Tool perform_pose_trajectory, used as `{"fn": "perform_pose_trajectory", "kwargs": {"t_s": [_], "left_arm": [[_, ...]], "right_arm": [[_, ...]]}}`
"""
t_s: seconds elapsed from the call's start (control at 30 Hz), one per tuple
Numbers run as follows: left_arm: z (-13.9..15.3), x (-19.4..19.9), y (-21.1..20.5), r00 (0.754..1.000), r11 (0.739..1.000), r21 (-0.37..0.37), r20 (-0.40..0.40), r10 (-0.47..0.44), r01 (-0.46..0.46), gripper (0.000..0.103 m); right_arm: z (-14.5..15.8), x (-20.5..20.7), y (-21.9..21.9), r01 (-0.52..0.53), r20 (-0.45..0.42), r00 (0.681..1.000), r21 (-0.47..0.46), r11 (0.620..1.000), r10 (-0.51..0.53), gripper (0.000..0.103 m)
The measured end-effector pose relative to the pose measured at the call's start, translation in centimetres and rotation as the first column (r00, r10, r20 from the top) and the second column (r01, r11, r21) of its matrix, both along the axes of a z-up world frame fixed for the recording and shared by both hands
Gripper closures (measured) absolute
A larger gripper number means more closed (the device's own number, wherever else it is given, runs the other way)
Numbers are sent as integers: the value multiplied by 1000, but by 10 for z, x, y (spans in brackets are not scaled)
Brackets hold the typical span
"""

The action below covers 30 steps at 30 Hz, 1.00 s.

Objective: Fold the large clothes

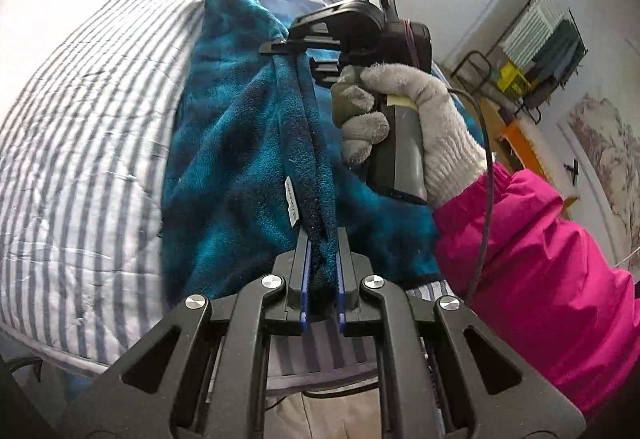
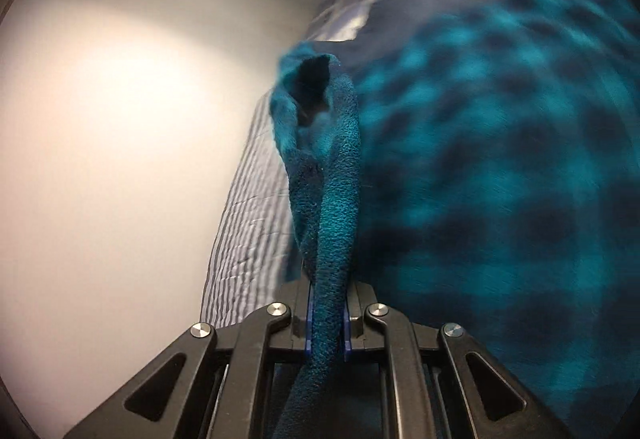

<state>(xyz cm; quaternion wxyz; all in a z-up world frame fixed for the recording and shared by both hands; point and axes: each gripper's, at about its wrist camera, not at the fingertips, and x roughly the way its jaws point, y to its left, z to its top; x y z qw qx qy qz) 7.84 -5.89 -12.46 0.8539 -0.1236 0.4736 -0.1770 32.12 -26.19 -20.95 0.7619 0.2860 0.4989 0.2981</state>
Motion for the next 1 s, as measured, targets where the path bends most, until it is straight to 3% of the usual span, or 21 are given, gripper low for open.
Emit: {"fn": "perform_pose_trajectory", "kwargs": {"t_s": [0.17, 0.33, 0.47, 0.57, 0.77, 0.83, 1.0], "left_arm": [[-12, 7, -19, 999, 999, 36, -23, -33, 34, 96], [-20, 6, -29, 998, 994, 86, -29, -61, 63, 96], [-18, -1, -26, 997, 992, 98, -16, -74, 75, 95], [-12, -13, -22, 996, 992, 95, 3, -87, 87, 92], [10, -43, 7, 987, 985, -56, 11, -163, 163, 88], [20, -51, 26, 989, 984, -101, 30, -144, 146, 88], [28, -46, 69, 999, 998, -67, 49, 5, -2, 88]], "right_arm": [[-36, -6, -38, 109, -90, 991, 101, 989, -100, 96], [-47, -9, -38, 129, -105, 987, 71, 989, -121, 96], [-30, -8, -20, 73, -57, 996, -43, 996, -76, 92], [-10, -12, -17, 62, -30, 997, -79, 995, -64, 75], [51, -40, -30, 18, 86, 996, -151, 988, -5, 68], [69, -60, -35, -7, 121, 992, -185, 983, 29, 68], [88, -129, -36, -122, 169, 969, -300, 946, 178, 68]]}}
